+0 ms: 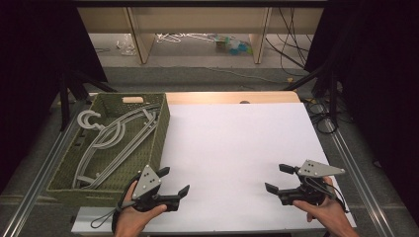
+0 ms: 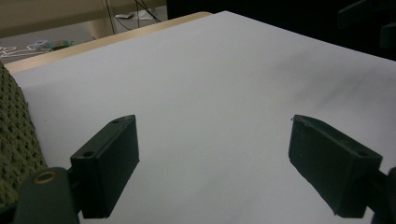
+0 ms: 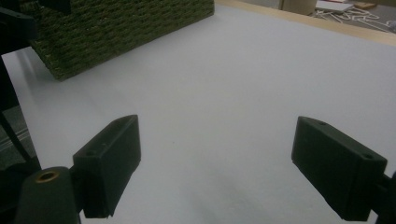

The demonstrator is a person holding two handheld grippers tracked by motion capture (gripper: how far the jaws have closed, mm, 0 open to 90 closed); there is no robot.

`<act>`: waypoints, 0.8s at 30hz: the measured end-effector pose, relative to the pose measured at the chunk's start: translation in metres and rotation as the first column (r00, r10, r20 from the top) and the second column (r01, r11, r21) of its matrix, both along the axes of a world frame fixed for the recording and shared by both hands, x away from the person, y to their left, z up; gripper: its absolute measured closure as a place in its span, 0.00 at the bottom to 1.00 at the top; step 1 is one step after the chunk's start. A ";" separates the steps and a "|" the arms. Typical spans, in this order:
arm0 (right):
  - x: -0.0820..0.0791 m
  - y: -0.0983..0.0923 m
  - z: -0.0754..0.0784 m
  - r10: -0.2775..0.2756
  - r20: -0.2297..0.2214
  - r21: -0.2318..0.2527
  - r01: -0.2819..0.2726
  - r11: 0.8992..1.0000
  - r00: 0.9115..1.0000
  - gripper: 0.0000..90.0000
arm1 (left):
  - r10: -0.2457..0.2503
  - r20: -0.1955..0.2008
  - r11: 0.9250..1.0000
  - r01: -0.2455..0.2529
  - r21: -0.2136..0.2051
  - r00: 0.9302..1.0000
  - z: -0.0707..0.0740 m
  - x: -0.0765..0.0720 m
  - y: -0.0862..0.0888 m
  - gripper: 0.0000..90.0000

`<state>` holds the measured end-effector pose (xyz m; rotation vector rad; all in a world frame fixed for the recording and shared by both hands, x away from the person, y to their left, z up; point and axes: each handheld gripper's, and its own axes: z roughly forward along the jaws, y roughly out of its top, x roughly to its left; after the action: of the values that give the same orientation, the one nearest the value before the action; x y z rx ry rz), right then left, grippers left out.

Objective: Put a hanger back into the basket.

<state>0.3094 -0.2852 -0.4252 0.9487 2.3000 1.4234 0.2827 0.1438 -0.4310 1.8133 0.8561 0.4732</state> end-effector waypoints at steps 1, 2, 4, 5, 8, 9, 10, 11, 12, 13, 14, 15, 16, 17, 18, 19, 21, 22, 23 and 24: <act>-0.002 -0.001 -0.001 -0.001 0.005 0.001 0.001 1.000 1.000 0.18 | 0.002 -0.003 1.000 -0.002 0.003 1.000 0.000 0.000 0.001 0.18; -0.003 -0.001 -0.002 -0.006 0.023 0.006 0.005 1.000 1.000 0.18 | 0.010 -0.008 1.000 -0.010 -0.010 1.000 -0.001 0.001 0.002 0.18; -0.006 0.000 -0.002 -0.005 0.009 -0.006 0.005 1.000 1.000 0.18 | 0.007 -0.006 1.000 -0.007 -0.010 1.000 -0.001 0.002 0.001 0.18; -0.006 0.000 -0.002 -0.003 0.006 -0.006 0.003 1.000 1.000 0.18 | 0.007 -0.010 1.000 -0.007 -0.018 1.000 -0.001 0.002 0.000 0.18; -0.005 0.001 -0.003 0.000 0.008 -0.012 0.001 1.000 1.000 0.18 | -0.005 -0.006 1.000 0.005 -0.012 1.000 -0.003 0.003 -0.001 0.18; -0.004 0.002 -0.004 0.007 0.010 0.004 -0.007 1.000 1.000 0.18 | 0.004 -0.012 1.000 -0.004 -0.004 1.000 -0.003 0.003 -0.001 0.18; -0.005 0.001 -0.003 0.013 0.001 -0.006 -0.013 1.000 1.000 0.18 | 0.004 -0.007 1.000 -0.004 -0.005 1.000 -0.003 0.003 0.000 0.18; -0.005 0.001 -0.003 0.008 0.007 -0.006 -0.008 1.000 1.000 0.18 | 0.006 -0.010 1.000 -0.006 -0.012 1.000 -0.003 0.003 0.000 0.18; -0.004 0.001 -0.003 0.013 0.001 -0.008 -0.013 1.000 1.000 0.18 | 0.005 -0.007 1.000 -0.005 -0.015 1.000 -0.003 0.004 0.001 0.18; -0.004 0.001 -0.003 0.014 0.007 -0.011 -0.014 1.000 1.000 0.18 | 0.012 -0.005 1.000 -0.012 -0.011 1.000 -0.002 0.003 0.001 0.18; -0.004 0.001 -0.003 0.012 0.007 -0.010 -0.012 1.000 1.000 0.18 | 0.015 0.004 1.000 -0.015 -0.018 1.000 -0.002 0.004 0.002 0.18; -0.004 0.001 -0.003 0.013 0.006 -0.012 -0.013 1.000 1.000 0.18 | 0.020 0.007 1.000 -0.020 -0.014 1.000 -0.001 0.003 0.003 0.18; -0.004 0.001 -0.003 0.010 0.009 -0.012 -0.010 1.000 1.000 0.18 | 0.020 0.012 1.000 -0.020 -0.021 1.000 -0.001 0.004 0.004 0.18; -0.004 0.002 -0.003 0.010 0.011 -0.011 -0.010 1.000 1.000 0.18 | 0.024 0.017 1.000 -0.024 -0.018 1.000 -0.001 0.004 0.005 0.18; -0.004 0.002 -0.003 0.011 0.010 -0.010 -0.011 1.000 1.000 0.18 | 0.024 0.010 0.999 -0.024 -0.024 1.000 -0.001 0.004 0.005 0.18; -0.004 0.002 -0.003 0.014 0.007 -0.011 -0.013 1.000 1.000 0.18 | 0.025 0.010 0.999 -0.025 -0.022 1.000 -0.001 0.004 0.006 0.18; -0.004 0.002 -0.003 0.007 0.012 -0.014 -0.007 1.000 1.000 0.18 | 0.018 0.018 1.000 -0.018 -0.017 1.000 -0.002 0.005 0.006 0.18; -0.004 0.002 -0.003 0.006 0.012 -0.015 -0.006 1.000 1.000 0.18 | 0.024 0.009 0.999 -0.024 -0.023 1.000 -0.002 0.005 0.005 0.18; -0.004 0.002 -0.003 0.006 0.013 -0.014 -0.006 1.000 1.000 0.18 | 0.024 0.012 0.999 -0.024 -0.025 1.000 -0.002 0.005 0.005 0.18; -0.004 0.002 -0.003 0.005 0.013 -0.015 -0.005 1.000 1.000 0.18 | 0.015 0.021 1.000 -0.015 -0.013 1.000 -0.001 0.005 0.006 0.18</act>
<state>0.3056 -0.2834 -0.4285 0.9279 2.3015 1.4087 0.2880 0.1501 -0.4319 1.7886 0.8566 0.4947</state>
